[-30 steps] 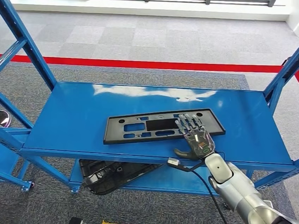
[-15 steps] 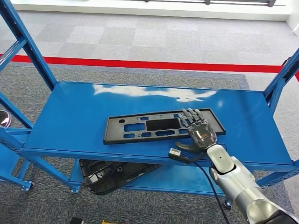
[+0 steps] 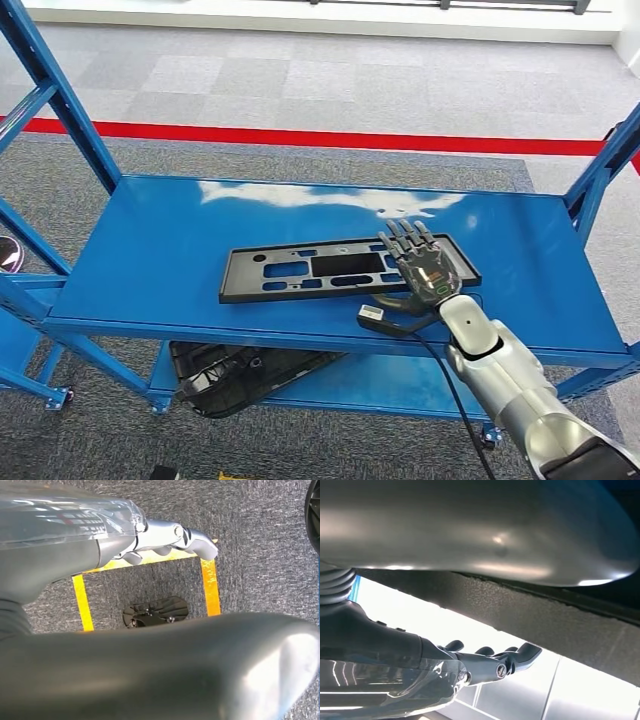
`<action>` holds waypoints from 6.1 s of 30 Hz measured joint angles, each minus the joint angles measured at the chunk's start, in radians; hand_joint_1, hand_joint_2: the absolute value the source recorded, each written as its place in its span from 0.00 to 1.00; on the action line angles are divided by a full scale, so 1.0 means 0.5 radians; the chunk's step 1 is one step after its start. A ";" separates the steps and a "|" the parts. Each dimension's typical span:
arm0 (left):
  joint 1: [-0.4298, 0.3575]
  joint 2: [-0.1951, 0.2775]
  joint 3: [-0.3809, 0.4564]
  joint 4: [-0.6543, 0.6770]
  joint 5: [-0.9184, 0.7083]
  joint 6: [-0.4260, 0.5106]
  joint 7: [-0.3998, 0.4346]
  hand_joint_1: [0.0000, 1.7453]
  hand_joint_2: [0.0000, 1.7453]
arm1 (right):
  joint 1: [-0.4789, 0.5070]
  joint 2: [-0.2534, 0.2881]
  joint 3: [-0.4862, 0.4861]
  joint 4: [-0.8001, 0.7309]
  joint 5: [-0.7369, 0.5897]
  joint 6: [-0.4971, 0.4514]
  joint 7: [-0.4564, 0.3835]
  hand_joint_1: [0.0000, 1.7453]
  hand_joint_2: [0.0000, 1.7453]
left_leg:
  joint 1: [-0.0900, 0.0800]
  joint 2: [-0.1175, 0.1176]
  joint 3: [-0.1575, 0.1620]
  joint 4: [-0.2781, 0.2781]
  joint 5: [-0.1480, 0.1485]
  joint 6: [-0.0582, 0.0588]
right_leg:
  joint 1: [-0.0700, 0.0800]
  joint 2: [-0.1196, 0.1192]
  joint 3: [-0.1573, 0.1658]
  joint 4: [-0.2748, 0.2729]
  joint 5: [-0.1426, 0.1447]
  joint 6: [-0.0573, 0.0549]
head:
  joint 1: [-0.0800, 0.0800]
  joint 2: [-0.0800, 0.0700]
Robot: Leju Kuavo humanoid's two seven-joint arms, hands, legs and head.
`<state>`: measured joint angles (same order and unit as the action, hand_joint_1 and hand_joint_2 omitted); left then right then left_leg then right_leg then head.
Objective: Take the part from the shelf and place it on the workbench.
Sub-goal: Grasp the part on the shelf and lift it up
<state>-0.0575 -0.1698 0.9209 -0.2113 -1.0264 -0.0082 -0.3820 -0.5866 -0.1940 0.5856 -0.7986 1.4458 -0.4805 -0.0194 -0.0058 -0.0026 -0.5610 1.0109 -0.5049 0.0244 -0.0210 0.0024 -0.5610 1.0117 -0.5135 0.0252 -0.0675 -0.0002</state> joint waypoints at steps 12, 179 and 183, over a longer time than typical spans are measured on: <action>0.000 0.000 0.018 0.000 0.006 0.017 0.018 0.00 0.00 | -0.010 0.013 0.039 0.005 0.010 0.028 0.015 0.00 0.00 | 0.000 0.000 0.000 0.000 0.000 0.000 | 0.000 0.000 -0.001 0.000 0.000 0.000 | 0.000 0.000; 0.014 0.003 0.400 0.000 0.124 0.160 0.029 0.00 0.00 | 1.483 -0.289 -0.310 -2.353 -2.925 1.450 -0.639 1.00 1.00 | -0.026 -0.002 -0.006 0.006 -0.010 0.021 | -0.027 -0.004 -0.004 -0.004 0.001 0.023 | 0.000 0.000; 0.010 0.008 0.406 0.000 0.132 0.158 0.033 0.00 0.00 | 1.479 -0.276 -0.304 -2.339 -2.991 1.485 -0.672 1.00 1.00 | -0.016 0.004 0.000 -0.025 0.026 0.063 | -0.029 -0.001 -0.013 0.037 -0.048 0.042 | 0.000 0.000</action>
<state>-0.0528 -0.1657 1.1238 -0.2115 -0.9606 0.0706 -0.3654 0.1528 -0.3319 0.4337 -1.9680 -0.0496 0.2620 -0.3552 -0.0140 -0.0004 -0.5609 0.9983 -0.4917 0.0557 -0.0355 0.0019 -0.5677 1.0300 -0.5376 0.0461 -0.0674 -0.0001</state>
